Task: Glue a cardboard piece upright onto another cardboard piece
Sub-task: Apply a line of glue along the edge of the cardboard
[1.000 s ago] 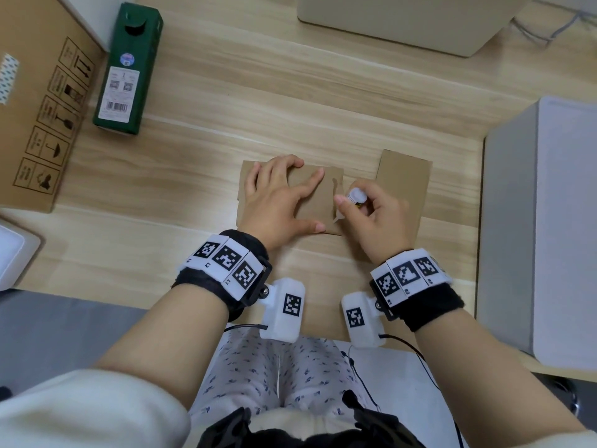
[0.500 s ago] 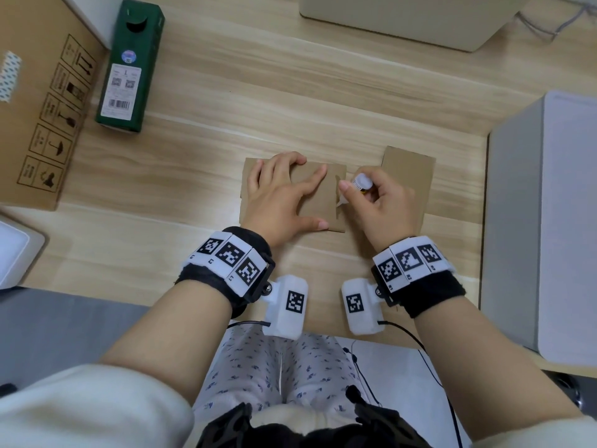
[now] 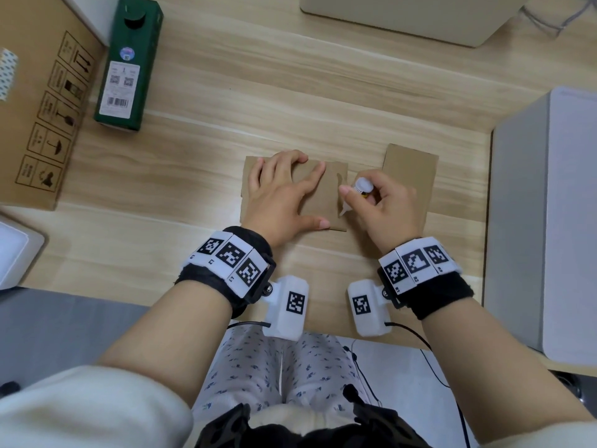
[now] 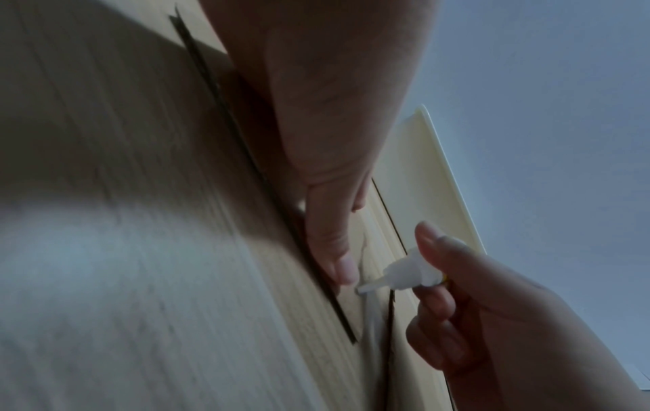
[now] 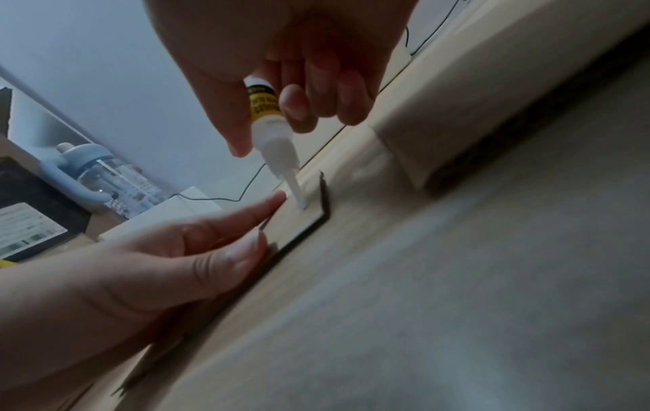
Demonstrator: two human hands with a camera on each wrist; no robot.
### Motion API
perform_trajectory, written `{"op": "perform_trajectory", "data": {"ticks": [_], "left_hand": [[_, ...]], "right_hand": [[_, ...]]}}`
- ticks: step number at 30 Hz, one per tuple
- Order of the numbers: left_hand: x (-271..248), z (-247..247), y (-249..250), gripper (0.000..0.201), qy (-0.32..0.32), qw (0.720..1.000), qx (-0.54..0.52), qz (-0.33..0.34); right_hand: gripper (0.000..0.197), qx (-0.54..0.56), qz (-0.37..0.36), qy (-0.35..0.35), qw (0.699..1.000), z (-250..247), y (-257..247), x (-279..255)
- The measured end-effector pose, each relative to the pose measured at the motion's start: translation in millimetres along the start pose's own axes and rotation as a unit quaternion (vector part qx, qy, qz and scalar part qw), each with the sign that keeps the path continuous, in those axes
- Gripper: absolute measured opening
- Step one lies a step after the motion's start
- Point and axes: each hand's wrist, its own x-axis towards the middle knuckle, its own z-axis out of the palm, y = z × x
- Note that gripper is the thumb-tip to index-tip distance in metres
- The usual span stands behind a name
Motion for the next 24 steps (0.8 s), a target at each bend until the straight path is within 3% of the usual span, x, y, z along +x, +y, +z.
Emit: {"op": "perform_trajectory", "data": {"ticks": [14,24], "left_hand": [[0.0,-0.3,0.3,0.087,-0.008,1.000,0.006,0.002],[-0.3,-1.1,0.8,0.087,-0.002,1.000,0.000,-0.001]], "right_hand": [[0.016,0.055,0.021,0.041,0.997,6.9,-3.8,40.2],[0.023,0.016,-0.006,0.031,0.999,4.5,-3.7,32.0]]}}
